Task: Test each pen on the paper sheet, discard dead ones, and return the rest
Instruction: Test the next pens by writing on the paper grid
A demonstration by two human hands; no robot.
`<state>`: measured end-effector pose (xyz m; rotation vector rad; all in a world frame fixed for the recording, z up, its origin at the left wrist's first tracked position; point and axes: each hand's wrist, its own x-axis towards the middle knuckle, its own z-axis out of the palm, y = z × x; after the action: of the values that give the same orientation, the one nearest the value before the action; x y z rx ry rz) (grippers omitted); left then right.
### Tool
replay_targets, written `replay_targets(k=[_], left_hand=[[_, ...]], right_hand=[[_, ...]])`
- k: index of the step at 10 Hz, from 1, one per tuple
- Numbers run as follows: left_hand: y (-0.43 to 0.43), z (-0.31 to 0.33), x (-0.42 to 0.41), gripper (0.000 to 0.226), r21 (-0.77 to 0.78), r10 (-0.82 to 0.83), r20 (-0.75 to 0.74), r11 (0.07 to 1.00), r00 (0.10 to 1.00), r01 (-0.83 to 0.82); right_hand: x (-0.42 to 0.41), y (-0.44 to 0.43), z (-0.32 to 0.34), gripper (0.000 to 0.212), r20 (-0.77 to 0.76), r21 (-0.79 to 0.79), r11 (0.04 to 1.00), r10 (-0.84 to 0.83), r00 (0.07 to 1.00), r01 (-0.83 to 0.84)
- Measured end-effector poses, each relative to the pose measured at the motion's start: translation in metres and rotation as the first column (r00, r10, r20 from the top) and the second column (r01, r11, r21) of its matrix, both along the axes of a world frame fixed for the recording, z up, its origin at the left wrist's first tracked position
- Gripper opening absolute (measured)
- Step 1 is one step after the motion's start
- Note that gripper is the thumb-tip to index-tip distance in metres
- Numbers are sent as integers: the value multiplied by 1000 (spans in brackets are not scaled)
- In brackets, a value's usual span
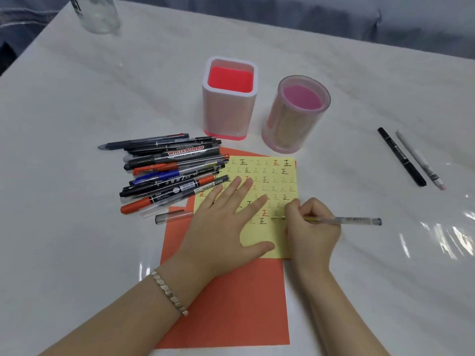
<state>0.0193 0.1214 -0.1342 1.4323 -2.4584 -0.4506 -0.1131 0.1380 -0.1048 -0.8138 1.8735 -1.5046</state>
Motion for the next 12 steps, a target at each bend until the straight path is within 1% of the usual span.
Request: replay_targets(k=[1,2,4,6,7,10,11,12], left_hand=[[0,0,0,76,2,5,-1,1000,1000,-5],[0,-2,0,77,10,8,-12,1000,1000,-7],[0,-2,-1,77,-12,14,-16,1000,1000,-14],[0,-2,-1,77,-17,14,-46,1000,999,-15],[0,-1,-1,77,-15,15,-30,1000,999,-16],[0,-1,-1,77,-16,20,-19,1000,1000,-20],[0,0,-1,77,-8,19,-24,1000,1000,-19],[1,1,-1,77,-1,22,-28,1000,999,-22]], right_hand=[[1,0,0,38,2,-19,1000,-22,1000,22],[1,0,-1,41,-34,-17,1000,2,999,-3],[2,-1,-1,40,-92,-12,1000,18,996,-19],[2,-2,-2,40,-116,-6,999,37,993,-38],[1,-2,-5,44,-141,-18,1000,8,990,-10],[1,-2,-2,41,-111,6,1000,20,994,-19],[0,-2,1,38,-79,11,1000,21,997,-20],[-6,6,8,34,-29,41,993,116,993,-115]])
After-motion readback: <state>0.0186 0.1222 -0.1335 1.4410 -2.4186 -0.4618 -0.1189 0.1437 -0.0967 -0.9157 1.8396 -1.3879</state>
